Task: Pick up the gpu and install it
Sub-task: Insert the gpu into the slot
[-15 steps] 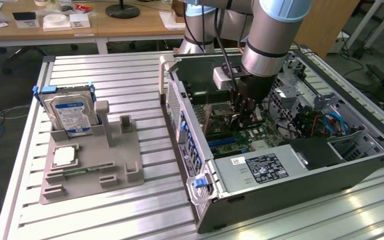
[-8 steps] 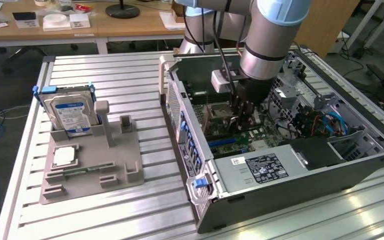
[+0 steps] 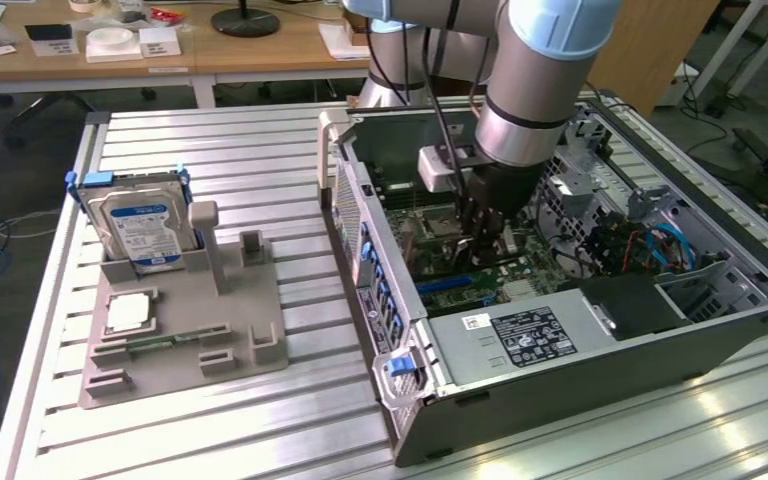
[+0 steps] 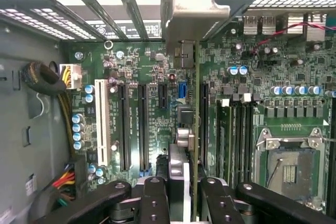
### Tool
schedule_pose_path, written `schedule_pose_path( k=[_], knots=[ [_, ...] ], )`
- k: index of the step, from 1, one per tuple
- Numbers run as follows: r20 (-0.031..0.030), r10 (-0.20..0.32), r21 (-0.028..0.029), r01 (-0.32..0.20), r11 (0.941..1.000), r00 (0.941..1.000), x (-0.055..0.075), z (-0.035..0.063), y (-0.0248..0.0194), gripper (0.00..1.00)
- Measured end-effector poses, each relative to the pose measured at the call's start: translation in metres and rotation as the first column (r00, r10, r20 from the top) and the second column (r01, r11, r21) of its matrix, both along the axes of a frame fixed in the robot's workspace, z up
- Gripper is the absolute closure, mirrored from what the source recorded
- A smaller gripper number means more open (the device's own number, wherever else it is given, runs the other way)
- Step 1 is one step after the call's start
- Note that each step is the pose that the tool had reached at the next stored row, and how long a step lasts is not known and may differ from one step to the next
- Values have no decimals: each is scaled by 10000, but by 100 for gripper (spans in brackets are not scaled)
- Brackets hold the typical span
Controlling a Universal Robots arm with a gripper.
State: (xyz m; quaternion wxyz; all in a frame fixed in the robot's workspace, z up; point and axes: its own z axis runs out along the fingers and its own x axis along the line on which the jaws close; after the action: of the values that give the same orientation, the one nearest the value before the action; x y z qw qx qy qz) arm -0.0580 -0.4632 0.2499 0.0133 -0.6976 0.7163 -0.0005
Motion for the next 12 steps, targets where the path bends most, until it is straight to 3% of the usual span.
schedule_pose_path(
  k=[12],
  knots=[
    [-1,3,-3,-3,10000,10000,-55,-77,-1,72]
  ],
)
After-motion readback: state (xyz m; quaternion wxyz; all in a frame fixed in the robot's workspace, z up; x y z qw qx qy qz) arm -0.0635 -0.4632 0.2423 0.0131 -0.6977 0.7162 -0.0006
